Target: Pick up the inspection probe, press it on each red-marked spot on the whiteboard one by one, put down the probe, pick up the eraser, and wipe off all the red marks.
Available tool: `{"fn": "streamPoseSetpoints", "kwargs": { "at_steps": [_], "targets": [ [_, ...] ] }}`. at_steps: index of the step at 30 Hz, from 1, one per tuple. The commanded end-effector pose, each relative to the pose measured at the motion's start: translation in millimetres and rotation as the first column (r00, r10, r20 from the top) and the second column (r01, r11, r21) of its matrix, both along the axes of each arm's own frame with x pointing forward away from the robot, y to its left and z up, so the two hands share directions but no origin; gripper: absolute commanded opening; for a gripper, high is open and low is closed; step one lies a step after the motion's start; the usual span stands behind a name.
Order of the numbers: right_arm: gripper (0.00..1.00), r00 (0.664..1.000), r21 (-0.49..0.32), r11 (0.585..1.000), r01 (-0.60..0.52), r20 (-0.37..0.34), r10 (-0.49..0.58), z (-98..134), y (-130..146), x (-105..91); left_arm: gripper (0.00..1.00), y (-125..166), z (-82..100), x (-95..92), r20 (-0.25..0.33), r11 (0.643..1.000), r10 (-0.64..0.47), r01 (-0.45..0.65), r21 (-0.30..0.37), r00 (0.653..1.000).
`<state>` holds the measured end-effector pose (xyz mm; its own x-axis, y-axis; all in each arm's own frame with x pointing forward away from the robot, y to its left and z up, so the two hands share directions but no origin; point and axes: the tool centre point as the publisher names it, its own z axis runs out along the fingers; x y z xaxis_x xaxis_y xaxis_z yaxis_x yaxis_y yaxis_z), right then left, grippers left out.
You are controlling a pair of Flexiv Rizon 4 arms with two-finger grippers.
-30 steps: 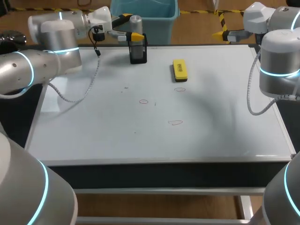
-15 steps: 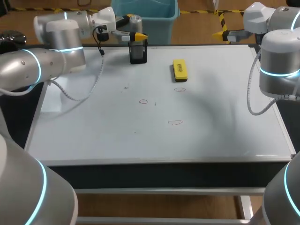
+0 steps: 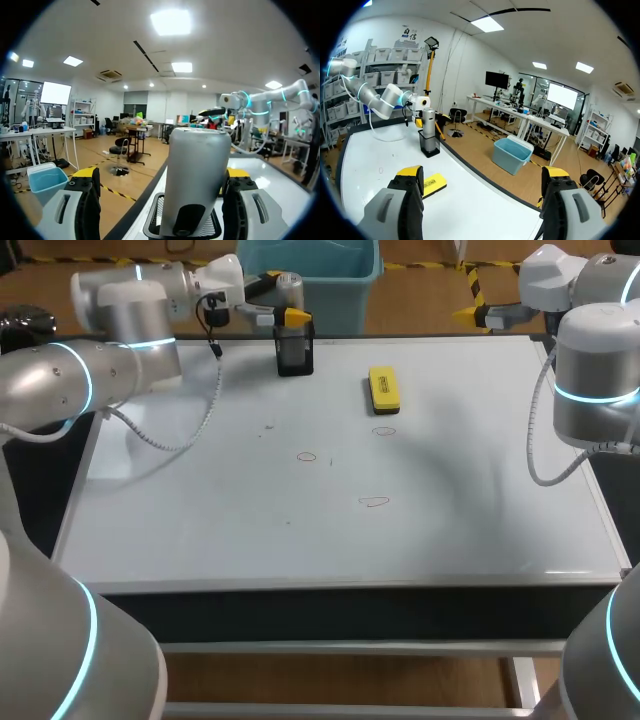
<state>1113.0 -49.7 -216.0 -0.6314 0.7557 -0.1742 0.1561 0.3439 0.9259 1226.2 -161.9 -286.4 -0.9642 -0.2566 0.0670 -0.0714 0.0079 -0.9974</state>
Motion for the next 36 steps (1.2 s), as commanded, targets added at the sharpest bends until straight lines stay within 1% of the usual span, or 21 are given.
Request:
{"fn": "streamPoseSetpoints", "kwargs": {
  "at_steps": [1,4,5,6,7,9,11,12,13,16,19,28,32,35,36],
  "targets": [
    [1.00,1.000,-0.001,1.000,-0.001,-0.001,0.001,0.1,-0.1,0.3,1.00,-2.2,-0.2,0.4,0.003,1.000,0.005,-0.005,0.001,1.000],
    [1.00,1.000,-0.001,1.000,-0.001,-0.001,0.001,0.1,-0.1,0.3,1.00,-2.2,-0.5,0.9,0.003,1.000,0.010,-0.010,0.001,1.000],
    [1.00,1.000,-0.001,1.000,-0.001,-0.001,0.001,0.1,-0.1,0.3,0.91,-2.2,-0.6,0.9,0.003,1.000,0.011,-0.011,0.002,1.000],
    [1.00,1.000,-0.001,1.000,-0.001,-0.001,0.001,0.1,-0.1,0.3,0.85,-2.6,-0.8,0.7,0.002,1.000,0.012,-0.012,0.003,1.000],
    [1.00,1.000,-0.001,1.000,-0.001,-0.001,0.001,0.1,-0.1,0.3,0.74,-3.2,-0.8,0.2,0.001,1.000,0.014,-0.014,0.003,1.000],
    [1.00,1.000,-0.001,1.000,-0.001,-0.001,0.001,0.1,-0.1,0.3,0.48,-4.2,-0.6,-1.0,0.000,1.000,0.018,-0.018,0.000,1.000],
    [1.00,1.000,-0.001,1.000,-0.001,-0.001,0.001,0.1,-0.1,0.3,0.27,-4.9,-0.7,-2.0,-0.001,1.000,0.019,-0.019,-0.004,1.000],
    [1.00,1.000,-0.001,1.000,-0.001,-0.001,0.001,0.1,-0.1,0.3,0.05,-5.1,-0.7,-2.9,-0.001,1.000,0.022,-0.022,-0.008,1.000],
    [1.00,1.000,-0.001,1.000,-0.001,-0.001,0.001,0.1,-0.1,0.3,0.00,-5.3,-0.3,-4.1,0.000,1.000,0.021,-0.021,-0.010,1.000],
    [1.00,1.000,-0.001,1.000,-0.001,-0.001,0.001,0.1,-0.1,0.3,0.00,-4.9,1.5,-7.4,0.006,1.000,0.020,-0.019,-0.015,1.000],
    [1.00,1.000,-0.001,1.000,-0.001,-0.001,0.001,0.1,-0.1,0.3,0.00,-3.9,7.9,-12.1,0.024,1.000,0.017,-0.016,-0.021,1.000],
    [1.00,1.000,-0.001,1.000,-0.001,-0.001,0.001,0.1,-0.1,0.3,0.00,-1.4,33.9,-23.3,0.081,0.999,-0.005,0.008,-0.033,0.997],
    [1.00,1.000,-0.001,1.000,-0.001,-0.001,0.001,0.1,-0.1,0.3,0.00,-2.0,46.6,-26.0,0.089,0.999,-0.027,0.030,-0.031,0.996],
    [1.00,1.000,-0.001,1.000,-0.001,-0.001,0.001,0.1,-0.1,0.3,0.00,-0.5,54.9,-27.3,0.090,0.999,-0.033,0.036,-0.041,0.995],
    [1.00,1.000,-0.001,1.000,-0.001,-0.001,0.001,0.1,-0.1,0.3,0.00,-0.1,58.1,-27.9,0.096,0.998,-0.035,0.040,-0.053,0.995]
  ]
}}
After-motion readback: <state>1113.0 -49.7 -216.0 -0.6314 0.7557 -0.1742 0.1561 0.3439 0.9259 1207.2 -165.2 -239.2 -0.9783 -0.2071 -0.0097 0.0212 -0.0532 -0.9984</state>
